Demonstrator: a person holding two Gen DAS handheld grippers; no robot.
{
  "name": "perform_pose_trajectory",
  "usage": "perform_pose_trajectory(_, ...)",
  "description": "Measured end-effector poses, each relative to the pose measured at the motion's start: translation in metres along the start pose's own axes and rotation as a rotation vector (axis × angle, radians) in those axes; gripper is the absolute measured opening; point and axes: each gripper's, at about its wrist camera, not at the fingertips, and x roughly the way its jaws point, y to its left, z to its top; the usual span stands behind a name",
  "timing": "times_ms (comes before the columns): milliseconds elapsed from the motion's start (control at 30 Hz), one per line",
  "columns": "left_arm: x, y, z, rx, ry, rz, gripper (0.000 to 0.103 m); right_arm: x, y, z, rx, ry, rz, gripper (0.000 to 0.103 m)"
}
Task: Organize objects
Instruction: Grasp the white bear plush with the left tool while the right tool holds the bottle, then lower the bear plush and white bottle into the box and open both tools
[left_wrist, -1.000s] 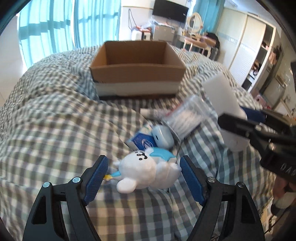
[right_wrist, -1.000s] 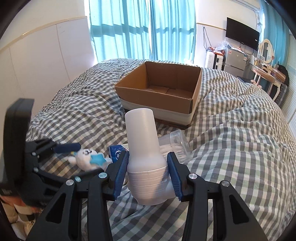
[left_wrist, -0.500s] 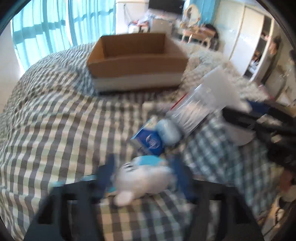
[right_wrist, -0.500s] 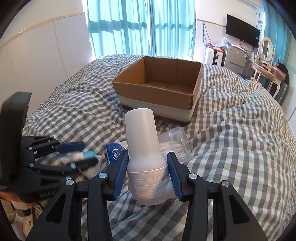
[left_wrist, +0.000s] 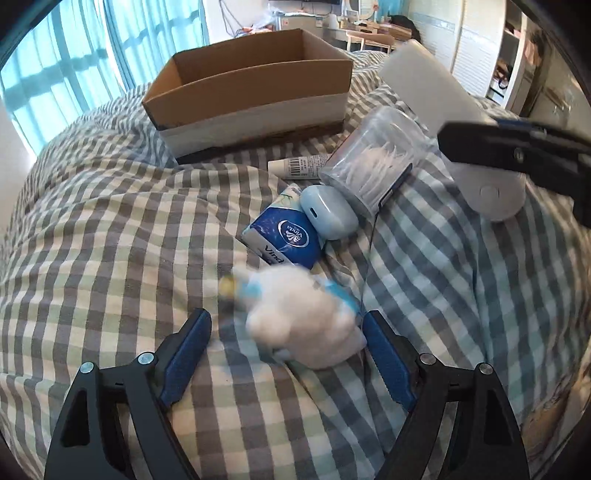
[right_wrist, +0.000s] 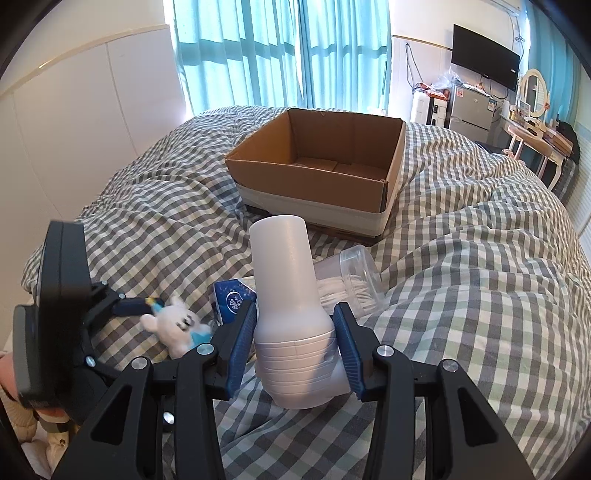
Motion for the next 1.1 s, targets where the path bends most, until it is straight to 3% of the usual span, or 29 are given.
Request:
perform_pose_trajectory(33,-0.001,0.001,0.001,-0.007,-0.006,-0.005,0.078,0.000,0.001,0.000,-0.002,-0.001,0.001,0.043)
perform_pose_trajectory(67,-0.003,0.003,0.002,-0.020,-0.012,-0.021,0.061,-0.001,0.001,0.000,-0.003,-0.002,0.001,0.043)
perform_pose_trajectory(100,-0.005,0.007,0.003,-0.047,-0.016,-0.057,0.059,-0.001,0.002,-0.001,-0.004,-0.004,0.000,0.043)
perform_pose_trajectory(433,-0.023,0.012,0.013,-0.080,-0.078,-0.068,0.058,0.000,0.000,0.001,-0.004,-0.009,-0.004,0.043)
perform_pose_trajectory(667,-0.049,0.034,0.044,-0.103,-0.170,-0.069,0.058,0.001,0.001,0.019,-0.027,-0.026,-0.019,0.043)
perform_pose_trajectory(1100,-0.058,0.076,0.137,-0.090,-0.301,-0.018,0.059,0.010,-0.011,0.104,-0.063,-0.103,0.007,0.043)
